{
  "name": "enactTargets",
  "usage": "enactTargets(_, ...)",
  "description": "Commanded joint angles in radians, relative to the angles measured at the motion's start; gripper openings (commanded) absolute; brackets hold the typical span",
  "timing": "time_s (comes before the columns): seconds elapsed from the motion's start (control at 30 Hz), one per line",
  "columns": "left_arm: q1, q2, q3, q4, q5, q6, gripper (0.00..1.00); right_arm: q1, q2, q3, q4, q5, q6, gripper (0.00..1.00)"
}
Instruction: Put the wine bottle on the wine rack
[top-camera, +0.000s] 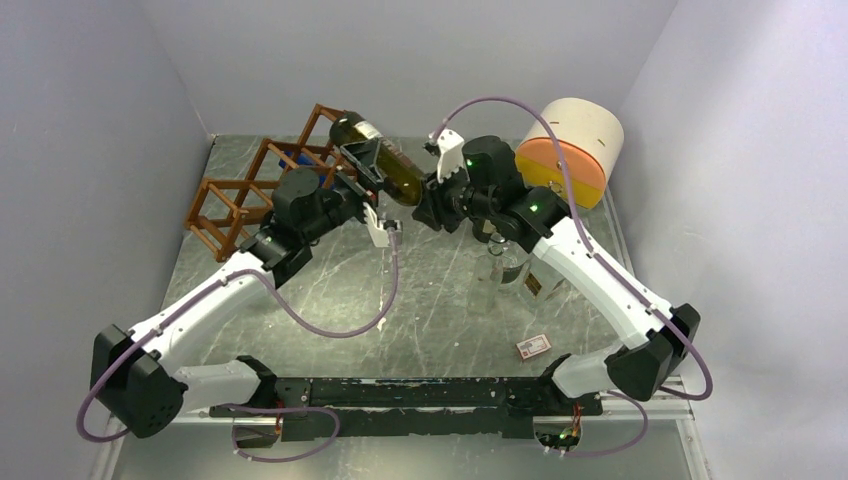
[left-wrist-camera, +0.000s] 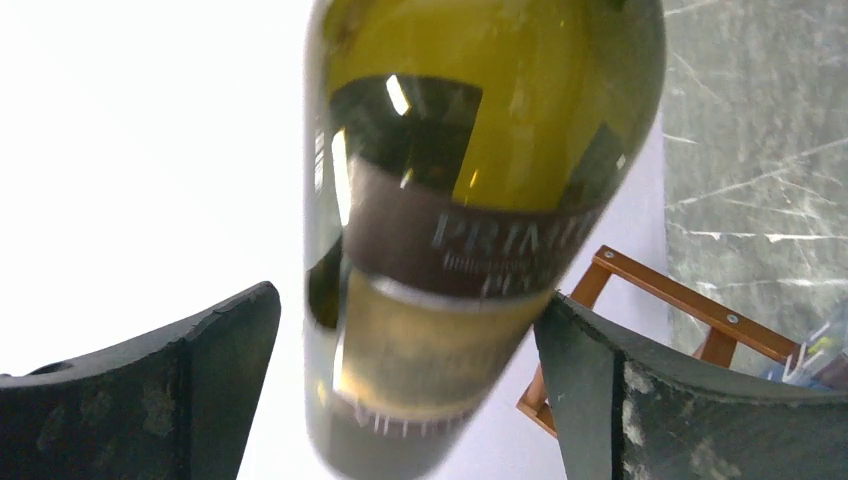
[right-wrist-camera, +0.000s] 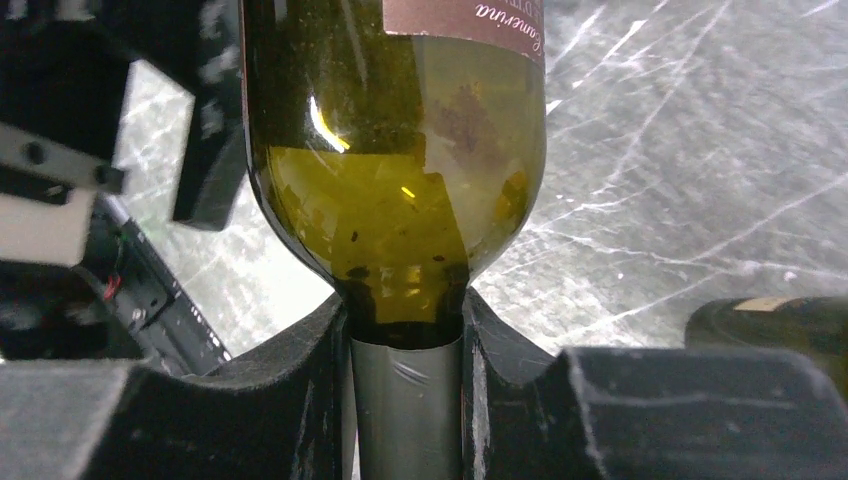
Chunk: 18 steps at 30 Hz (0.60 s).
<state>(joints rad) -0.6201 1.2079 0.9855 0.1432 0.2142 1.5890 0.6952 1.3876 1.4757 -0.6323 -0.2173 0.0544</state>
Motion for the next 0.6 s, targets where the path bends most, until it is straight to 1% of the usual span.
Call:
enactTargets(0.0, -0.011, -0.080, -0.027, 0.111, 0.033, -0.081, 0.99, -0.010, -0.071, 0.000, 0.167, 0.152, 0.077, 0.00)
enactTargets(0.13, -0.013, -0.118, -0.034, 0.060, 0.029, -0.144, 0.99, -0.010, -0.080, 0.007, 0.169, 0.225, 0.115, 0.00)
enactTargets(0.2, -0.015, -0.142, -0.031, 0.040, 0.029, -0.215, 0.99, -0.010, -0.085, 0.004, 0.169, 0.240, 0.128, 0.00)
enactTargets(0.33, -0.015, -0.188, -0.012, -0.014, 0.047, -0.421, 0.99, -0.010, -0.107, -0.024, 0.181, 0.208, 0.142, 0.00)
enactTargets(0.43, -0.015, -0.217, -0.015, -0.033, 0.044, -0.485, 0.99, -0.010, -0.117, -0.065, 0.182, 0.170, 0.136, 0.00)
enactTargets(0.5, -0.015, -0.230, -0.019, 0.021, -0.002, -0.572, 0.99, -0.010, -0.116, -0.091, 0.186, 0.140, 0.121, 0.00)
enactTargets(0.57, -0.015, -0.234, -0.010, 0.077, -0.082, -0.695, 0.99, -0.008, -0.111, -0.109, 0.186, 0.131, 0.118, 0.00)
